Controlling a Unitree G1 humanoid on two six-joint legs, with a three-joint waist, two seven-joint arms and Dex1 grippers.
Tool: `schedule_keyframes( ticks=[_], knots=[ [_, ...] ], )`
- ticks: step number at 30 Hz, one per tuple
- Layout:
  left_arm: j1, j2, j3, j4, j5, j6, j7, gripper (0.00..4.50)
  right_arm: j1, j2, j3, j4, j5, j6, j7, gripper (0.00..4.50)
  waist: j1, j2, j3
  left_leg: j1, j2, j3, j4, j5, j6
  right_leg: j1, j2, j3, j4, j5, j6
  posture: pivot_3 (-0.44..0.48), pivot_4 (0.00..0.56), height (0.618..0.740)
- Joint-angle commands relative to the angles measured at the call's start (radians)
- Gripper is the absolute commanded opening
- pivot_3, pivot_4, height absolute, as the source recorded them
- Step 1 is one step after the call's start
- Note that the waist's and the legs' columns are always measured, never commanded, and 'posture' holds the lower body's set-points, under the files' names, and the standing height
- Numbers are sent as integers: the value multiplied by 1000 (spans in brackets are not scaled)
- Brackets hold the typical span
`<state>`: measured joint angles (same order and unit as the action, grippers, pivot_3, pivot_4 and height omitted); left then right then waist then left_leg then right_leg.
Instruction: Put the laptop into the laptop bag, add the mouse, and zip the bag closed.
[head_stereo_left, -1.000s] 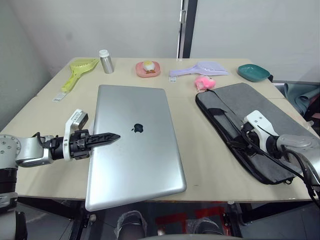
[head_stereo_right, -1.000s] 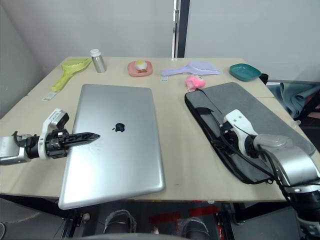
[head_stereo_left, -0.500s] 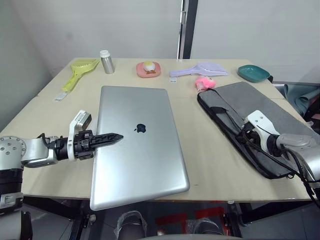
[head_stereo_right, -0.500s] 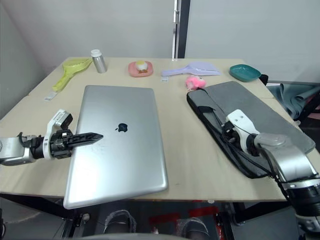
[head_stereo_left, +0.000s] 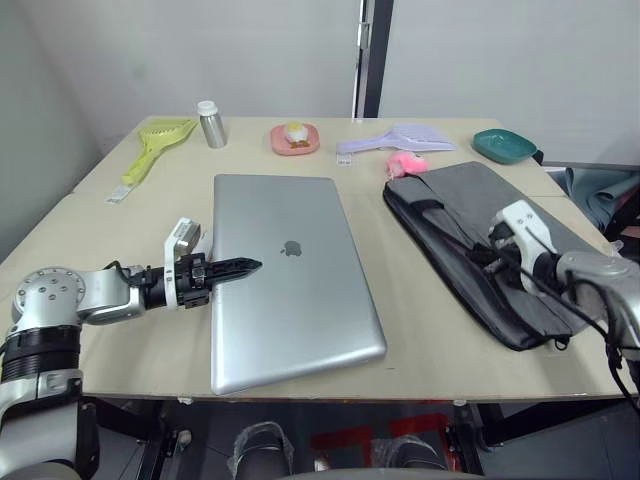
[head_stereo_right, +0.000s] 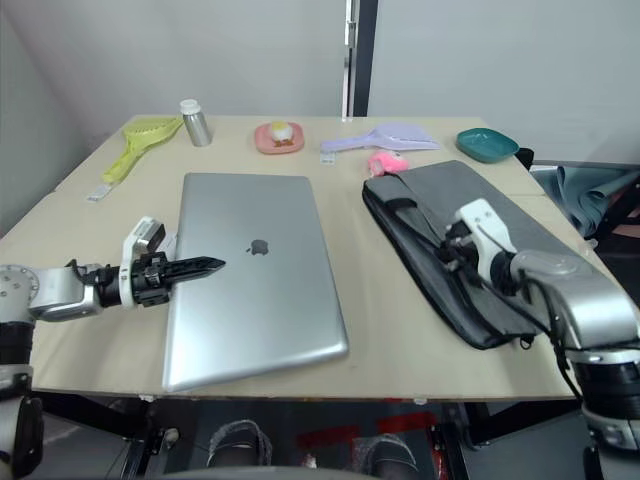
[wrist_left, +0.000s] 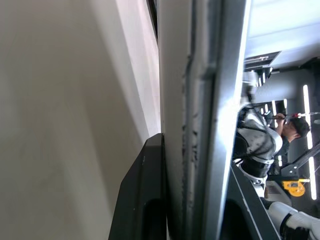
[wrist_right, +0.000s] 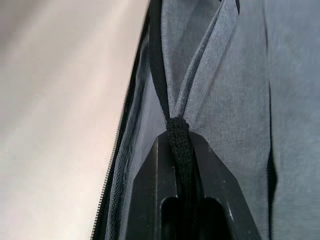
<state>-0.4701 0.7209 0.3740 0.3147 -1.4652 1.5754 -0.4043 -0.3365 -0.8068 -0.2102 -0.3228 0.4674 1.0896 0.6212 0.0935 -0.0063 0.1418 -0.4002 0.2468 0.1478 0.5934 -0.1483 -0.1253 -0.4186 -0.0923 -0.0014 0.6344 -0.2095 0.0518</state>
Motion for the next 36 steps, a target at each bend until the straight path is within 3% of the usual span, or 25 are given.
schedule_keyframes(
  ticks=[1,8,10,18,36],
  knots=[
    [-40,-32,51,4,-142,-9,37,371,-56,7,-77,-70,70,85,-22,30,2,0,0,0,0,0,0,0,0,0,0,0,0,0,0,0,150,740],
    [-20,-117,-7,34,-465,-158,320,371,-156,72,-190,-131,178,281,-105,30,14,0,0,-1,0,-1,0,0,-1,0,0,-1,0,0,0,0,150,740],
    [-22,-159,-5,31,-504,-185,378,371,-160,88,-198,-140,182,308,-132,30,15,0,0,-1,0,-1,0,1,-2,0,0,-1,0,0,0,0,150,740],
    [29,-290,-20,-45,-507,-184,480,371,-164,141,-189,-163,190,326,-191,30,13,0,0,-1,-1,-1,0,1,-3,1,0,0,-3,3,6,0,150,740],
    [-46,-529,-59,-58,-507,-274,697,371,-195,207,-146,-184,214,329,-257,30,14,0,0,-1,-1,-2,0,3,-4,1,0,0,-3,7,13,0,150,740]
  ],
)
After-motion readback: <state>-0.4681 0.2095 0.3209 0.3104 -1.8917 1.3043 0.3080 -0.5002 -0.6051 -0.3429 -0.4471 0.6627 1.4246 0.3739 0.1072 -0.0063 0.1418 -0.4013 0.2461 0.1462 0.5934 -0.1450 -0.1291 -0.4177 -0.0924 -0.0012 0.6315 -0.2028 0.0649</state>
